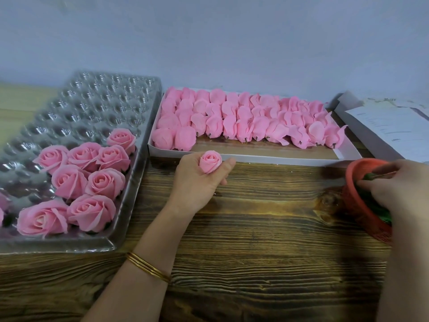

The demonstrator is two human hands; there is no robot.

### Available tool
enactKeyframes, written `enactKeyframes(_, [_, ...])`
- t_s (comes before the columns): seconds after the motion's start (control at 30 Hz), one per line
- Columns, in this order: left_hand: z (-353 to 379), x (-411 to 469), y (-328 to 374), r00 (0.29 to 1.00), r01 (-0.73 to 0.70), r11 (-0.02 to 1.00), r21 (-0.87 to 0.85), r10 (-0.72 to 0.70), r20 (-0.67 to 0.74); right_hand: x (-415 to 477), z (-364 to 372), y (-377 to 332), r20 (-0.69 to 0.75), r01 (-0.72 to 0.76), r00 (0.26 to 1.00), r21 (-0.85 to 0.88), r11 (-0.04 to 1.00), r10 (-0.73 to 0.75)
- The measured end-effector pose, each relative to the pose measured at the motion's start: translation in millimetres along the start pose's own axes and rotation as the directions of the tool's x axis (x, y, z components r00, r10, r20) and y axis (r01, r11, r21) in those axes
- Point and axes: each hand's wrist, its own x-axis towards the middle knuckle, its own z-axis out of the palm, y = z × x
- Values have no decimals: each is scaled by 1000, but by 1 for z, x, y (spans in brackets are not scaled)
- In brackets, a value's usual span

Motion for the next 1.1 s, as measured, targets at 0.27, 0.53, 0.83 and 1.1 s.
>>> enactKeyframes(0.27, [0, 1, 0, 1000, 9, 1000, -18, -9, 2, 42, 1, 14, -28, 78, 997, 51, 996, -77])
enactKeyframes(0.53, [0, 1, 4, 999, 35, 999, -37, -35, -1, 38, -1, 23, -11, 131, 991, 31, 991, -131])
enactKeyframes(0.83, [0, 1, 2, 1000, 20, 998, -59, -21, -21, 32, -8, 26, -185, 293, 946, 130, 947, -267])
enactKeyframes(1.1, [0, 2, 2, 999, 44, 997, -63, -46, -22, -47, -4, -60, -87, 497, 859, 379, 781, -504])
